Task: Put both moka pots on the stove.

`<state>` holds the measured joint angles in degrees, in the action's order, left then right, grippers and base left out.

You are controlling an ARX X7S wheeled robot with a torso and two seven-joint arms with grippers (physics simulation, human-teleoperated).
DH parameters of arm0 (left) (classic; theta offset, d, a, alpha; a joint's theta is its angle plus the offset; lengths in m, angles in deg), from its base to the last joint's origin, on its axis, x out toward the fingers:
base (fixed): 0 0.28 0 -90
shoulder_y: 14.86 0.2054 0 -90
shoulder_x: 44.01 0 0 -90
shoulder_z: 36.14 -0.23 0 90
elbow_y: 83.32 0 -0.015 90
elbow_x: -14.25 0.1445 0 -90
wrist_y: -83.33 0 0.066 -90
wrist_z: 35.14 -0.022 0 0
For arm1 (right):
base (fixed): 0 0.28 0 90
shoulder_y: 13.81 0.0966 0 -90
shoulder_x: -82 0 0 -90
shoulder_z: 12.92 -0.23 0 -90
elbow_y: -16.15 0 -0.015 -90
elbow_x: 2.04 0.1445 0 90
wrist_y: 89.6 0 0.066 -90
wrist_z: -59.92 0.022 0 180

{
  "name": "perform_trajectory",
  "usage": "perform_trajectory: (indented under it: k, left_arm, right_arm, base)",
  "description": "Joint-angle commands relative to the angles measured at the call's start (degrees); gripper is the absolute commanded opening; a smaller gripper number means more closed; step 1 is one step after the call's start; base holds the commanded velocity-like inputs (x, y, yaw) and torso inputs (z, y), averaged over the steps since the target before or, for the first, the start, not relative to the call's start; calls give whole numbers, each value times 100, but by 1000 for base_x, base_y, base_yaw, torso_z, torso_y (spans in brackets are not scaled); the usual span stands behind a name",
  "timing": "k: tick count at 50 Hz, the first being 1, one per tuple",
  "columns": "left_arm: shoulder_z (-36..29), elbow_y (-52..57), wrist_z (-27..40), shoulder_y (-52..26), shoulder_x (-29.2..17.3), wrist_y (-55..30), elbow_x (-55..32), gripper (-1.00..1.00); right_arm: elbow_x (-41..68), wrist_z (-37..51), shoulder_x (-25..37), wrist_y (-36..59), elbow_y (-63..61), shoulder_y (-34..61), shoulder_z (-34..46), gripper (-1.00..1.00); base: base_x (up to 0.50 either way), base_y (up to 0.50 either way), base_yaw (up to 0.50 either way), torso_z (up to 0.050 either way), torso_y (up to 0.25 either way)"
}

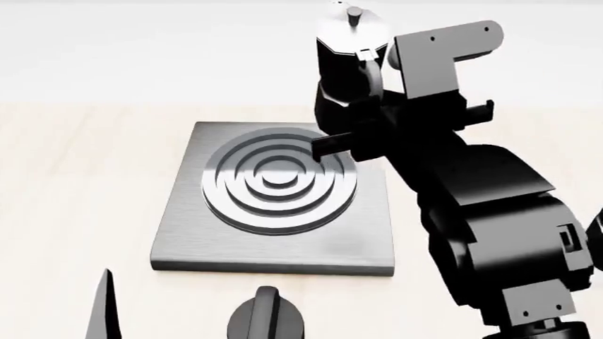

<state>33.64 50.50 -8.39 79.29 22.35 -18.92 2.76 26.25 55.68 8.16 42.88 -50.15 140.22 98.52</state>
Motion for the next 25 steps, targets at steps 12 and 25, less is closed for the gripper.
perform_trajectory:
  k: [12,25]
  left_arm:
    - [7,-79,13,-28,-30,20,-55,100]
    - [0,-176,-13,-16,-77,133,-34,100]
  right_arm:
    - [-410,-180,-1038,-1229,1214,457,368,-100]
    - [-258,-281,-1460,-1527,2027,758,354,-100]
  base:
    - [0,0,0,0,1]
    - [0,0,0,0,2]
